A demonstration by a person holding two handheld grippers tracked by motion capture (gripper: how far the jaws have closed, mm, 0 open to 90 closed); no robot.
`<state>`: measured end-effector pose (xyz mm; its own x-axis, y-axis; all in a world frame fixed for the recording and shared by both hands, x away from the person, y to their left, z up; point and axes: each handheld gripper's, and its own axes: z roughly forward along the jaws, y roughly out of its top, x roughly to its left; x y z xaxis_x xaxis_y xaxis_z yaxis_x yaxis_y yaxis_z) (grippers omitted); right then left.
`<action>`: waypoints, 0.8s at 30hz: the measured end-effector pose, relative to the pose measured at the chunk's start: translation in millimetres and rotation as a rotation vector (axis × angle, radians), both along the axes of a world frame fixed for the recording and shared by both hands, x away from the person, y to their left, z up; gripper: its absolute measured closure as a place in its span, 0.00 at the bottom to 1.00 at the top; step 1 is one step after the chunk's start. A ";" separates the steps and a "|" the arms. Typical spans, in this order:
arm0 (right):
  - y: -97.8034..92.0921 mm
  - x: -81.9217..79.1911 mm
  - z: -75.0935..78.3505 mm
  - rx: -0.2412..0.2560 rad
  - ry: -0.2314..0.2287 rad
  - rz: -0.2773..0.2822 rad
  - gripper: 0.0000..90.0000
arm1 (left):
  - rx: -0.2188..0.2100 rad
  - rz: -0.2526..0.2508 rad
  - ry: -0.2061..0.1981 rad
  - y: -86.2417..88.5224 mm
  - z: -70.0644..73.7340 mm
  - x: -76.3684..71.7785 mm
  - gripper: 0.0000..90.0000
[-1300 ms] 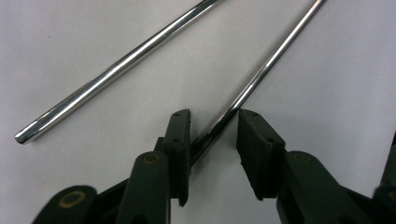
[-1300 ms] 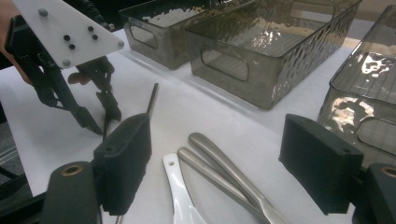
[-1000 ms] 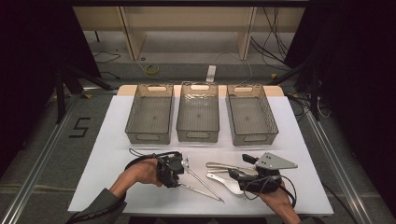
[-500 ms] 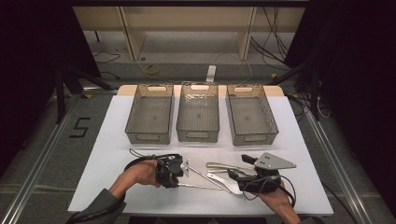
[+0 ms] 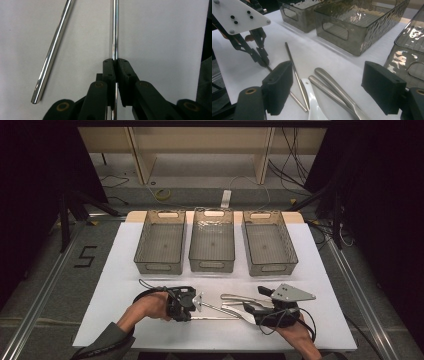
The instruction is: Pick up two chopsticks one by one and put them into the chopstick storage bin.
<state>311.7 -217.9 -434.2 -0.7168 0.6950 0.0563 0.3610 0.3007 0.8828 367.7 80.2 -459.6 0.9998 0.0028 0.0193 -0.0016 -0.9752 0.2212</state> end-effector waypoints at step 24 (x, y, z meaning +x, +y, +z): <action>-0.5 -0.2 0.3 0.005 0.005 -0.002 0.29 | -0.045 0.041 0.011 8.3 31.2 -4.7 0.94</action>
